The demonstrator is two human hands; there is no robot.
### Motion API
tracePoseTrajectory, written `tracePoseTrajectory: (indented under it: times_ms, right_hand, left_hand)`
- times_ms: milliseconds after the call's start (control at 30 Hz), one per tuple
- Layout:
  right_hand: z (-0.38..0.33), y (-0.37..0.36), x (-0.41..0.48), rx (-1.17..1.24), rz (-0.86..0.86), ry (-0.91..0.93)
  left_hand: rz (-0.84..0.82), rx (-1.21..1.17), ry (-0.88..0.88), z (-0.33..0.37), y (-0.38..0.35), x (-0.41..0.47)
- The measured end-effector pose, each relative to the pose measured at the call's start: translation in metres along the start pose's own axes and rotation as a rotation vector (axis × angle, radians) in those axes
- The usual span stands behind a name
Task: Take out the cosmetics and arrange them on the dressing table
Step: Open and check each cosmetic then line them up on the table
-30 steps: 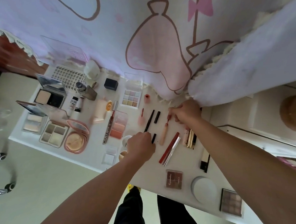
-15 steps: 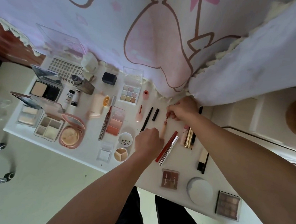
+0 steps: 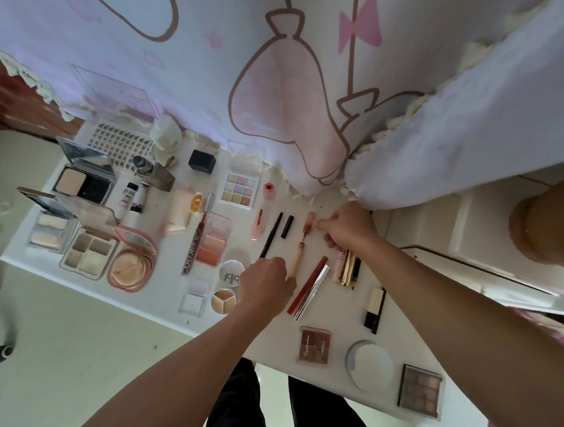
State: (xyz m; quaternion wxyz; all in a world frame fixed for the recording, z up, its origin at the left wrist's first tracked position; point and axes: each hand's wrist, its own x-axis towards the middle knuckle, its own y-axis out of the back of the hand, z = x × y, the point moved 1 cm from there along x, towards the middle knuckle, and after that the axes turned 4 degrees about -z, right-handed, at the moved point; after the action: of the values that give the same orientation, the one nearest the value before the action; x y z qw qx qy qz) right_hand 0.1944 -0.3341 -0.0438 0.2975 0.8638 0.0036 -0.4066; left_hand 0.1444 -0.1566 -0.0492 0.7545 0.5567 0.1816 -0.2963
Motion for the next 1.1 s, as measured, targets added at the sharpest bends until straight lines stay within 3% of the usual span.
tracePoseTrajectory:
  times_ms: [133,367,800,1100]
  right_hand:
    - [0.021,-0.008,-0.023,-0.286,0.005,-0.003]
    - [0.021,-0.022,-0.032,-0.566,0.118,0.036]
    - [0.025,-0.030,-0.027,-0.422,0.117,-0.113]
    - [0.025,-0.023,-0.035,-0.005,0.137,-0.118]
  left_hand:
    - [-0.003,0.009,-0.027,-0.007,-0.003,-0.015]
    - [0.027,0.008,-0.013,-0.019,-0.005,-0.033]
    - [0.045,-0.025,-0.017,-0.041,-0.003,-0.050]
    - [0.056,-0.152,-0.086,-0.044,0.012,-0.056]
